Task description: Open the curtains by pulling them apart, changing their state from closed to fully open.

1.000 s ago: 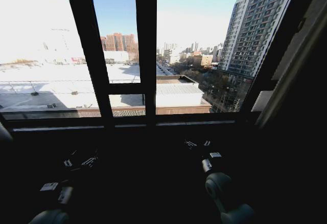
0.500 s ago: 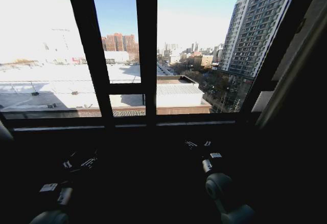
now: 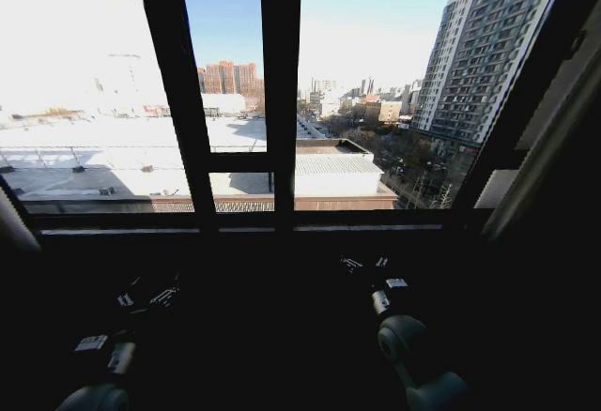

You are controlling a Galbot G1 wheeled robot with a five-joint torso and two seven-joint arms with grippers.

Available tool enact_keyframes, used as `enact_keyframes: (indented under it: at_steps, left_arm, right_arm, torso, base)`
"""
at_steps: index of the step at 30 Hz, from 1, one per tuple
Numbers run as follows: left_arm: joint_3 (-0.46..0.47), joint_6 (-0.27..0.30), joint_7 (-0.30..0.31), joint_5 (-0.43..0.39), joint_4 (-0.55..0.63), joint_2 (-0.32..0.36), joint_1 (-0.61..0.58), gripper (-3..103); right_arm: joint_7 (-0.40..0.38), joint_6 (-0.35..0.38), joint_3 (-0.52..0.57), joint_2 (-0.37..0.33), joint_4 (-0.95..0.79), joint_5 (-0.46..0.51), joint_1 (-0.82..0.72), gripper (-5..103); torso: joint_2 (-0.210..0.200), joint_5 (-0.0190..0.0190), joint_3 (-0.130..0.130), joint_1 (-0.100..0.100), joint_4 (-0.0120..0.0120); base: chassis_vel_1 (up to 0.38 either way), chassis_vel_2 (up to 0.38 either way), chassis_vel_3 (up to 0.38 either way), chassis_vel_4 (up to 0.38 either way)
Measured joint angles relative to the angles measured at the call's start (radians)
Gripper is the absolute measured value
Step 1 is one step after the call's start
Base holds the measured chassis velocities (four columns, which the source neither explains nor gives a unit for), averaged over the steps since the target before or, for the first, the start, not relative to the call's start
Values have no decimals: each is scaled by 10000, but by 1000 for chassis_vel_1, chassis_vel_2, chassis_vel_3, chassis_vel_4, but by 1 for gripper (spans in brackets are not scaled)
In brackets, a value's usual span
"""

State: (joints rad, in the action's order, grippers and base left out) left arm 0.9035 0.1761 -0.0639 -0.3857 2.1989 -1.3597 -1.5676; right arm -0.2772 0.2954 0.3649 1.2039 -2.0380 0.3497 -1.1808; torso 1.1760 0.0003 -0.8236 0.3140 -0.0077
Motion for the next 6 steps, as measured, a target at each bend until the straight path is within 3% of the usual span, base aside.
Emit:
enact_keyframes:
  at_steps: [6]
  left_arm:
    - [-84, -211, -7, 39, -1, 30, -56, 100]
  right_arm:
    - [-31, 266, -13, 41, -222, 622, 96, 100]
  torso:
    - [-1, -1, 0, 0, 0]
  base:
    - [0, 0, 0, 0]
